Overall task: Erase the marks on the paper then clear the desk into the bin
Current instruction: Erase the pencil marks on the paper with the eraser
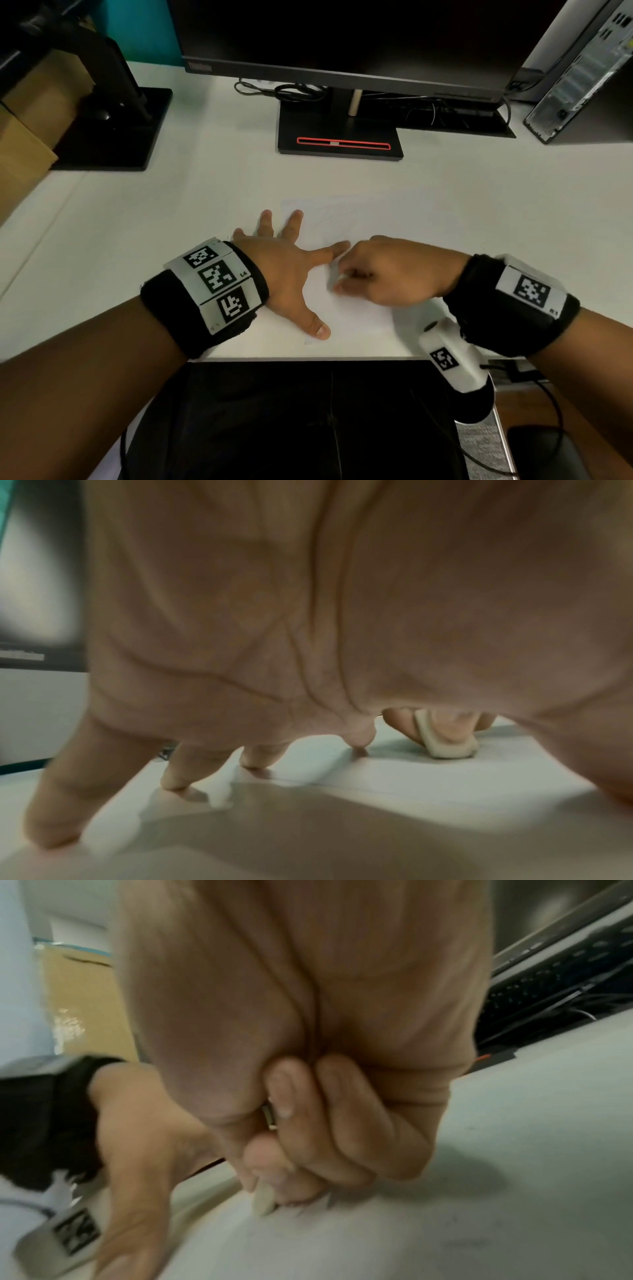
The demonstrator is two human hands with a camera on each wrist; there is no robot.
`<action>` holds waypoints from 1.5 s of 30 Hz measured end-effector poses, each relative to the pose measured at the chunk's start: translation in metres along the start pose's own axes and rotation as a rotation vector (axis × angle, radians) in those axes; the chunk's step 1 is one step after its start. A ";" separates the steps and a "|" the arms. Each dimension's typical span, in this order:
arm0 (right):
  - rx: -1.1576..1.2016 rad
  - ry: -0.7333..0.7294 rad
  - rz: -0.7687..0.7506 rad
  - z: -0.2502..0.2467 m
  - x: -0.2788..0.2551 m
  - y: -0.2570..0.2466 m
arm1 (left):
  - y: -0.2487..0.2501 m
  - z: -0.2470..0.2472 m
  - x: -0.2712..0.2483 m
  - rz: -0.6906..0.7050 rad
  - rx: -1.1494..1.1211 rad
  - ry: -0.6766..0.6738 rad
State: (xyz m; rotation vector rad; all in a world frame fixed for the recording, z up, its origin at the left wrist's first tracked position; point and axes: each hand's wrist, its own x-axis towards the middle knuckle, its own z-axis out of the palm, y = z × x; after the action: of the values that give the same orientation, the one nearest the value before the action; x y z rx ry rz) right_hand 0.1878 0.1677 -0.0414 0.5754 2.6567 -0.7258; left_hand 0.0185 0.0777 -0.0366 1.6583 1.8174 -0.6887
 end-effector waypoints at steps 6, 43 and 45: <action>-0.072 0.153 0.121 -0.012 0.010 0.017 | -0.003 0.004 0.003 -0.010 -0.013 0.038; -0.041 0.108 0.060 0.001 0.010 0.008 | -0.001 0.001 0.004 -0.027 -0.017 0.008; -0.037 0.138 0.170 -0.014 0.010 0.028 | -0.002 0.001 0.003 -0.026 -0.027 0.010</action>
State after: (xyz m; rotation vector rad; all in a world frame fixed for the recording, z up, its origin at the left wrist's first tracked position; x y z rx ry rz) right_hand 0.1896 0.2002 -0.0457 0.8572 2.6965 -0.6061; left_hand 0.0168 0.0790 -0.0394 1.6267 1.8497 -0.6655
